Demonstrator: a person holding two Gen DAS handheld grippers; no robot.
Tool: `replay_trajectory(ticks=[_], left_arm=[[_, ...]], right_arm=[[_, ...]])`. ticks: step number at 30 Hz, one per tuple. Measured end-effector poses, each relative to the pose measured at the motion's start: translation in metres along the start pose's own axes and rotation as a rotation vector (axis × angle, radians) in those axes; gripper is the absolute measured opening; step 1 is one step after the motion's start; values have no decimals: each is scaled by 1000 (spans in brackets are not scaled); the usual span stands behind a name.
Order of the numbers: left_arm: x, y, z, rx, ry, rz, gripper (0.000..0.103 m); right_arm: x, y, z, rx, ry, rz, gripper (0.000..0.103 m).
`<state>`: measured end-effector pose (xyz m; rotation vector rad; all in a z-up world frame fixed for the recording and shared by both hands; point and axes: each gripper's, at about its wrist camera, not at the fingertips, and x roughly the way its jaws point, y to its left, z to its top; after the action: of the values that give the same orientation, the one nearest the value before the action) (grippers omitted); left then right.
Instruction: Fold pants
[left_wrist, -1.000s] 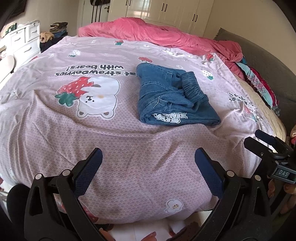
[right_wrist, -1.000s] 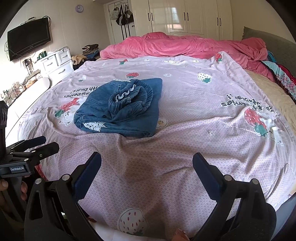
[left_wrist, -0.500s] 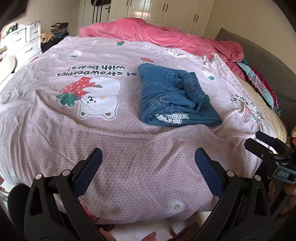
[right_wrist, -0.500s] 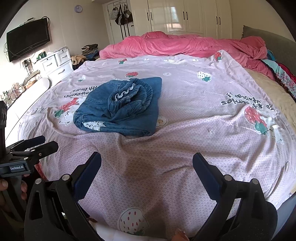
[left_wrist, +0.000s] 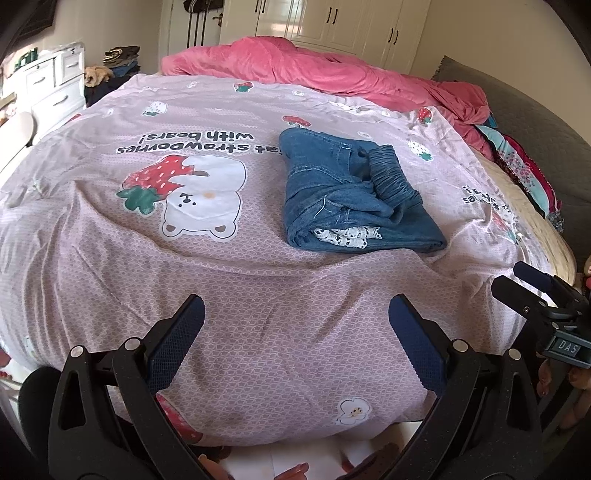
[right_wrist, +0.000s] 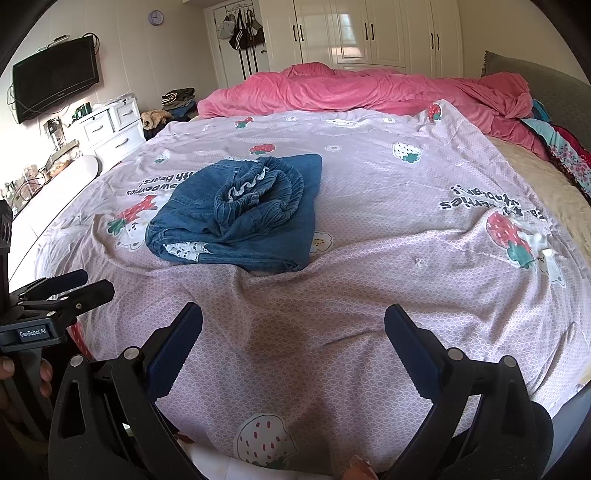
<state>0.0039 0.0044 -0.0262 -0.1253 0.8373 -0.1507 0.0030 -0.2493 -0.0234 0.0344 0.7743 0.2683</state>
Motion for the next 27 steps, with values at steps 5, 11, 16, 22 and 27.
replay_trajectory(ticks=[5,11,16,22,27], left_arm=[[-1,1,1,2,-1,4,94],[-2,0,1,3,-3,7,94],[-4,1,2,4,-7,7,94],[-3,1,2,2,-5,5,94],[-4,2,3,-3,-3,1,94]], right_arm=[[0,0,0,1,2,-1,99],[0,0,-1,3,4,-5,99],[-1,0,-1,4,3,-6,99],[0,-1,-2,7,6,-9,99],[0,-1,-2,6,7,-12,99]])
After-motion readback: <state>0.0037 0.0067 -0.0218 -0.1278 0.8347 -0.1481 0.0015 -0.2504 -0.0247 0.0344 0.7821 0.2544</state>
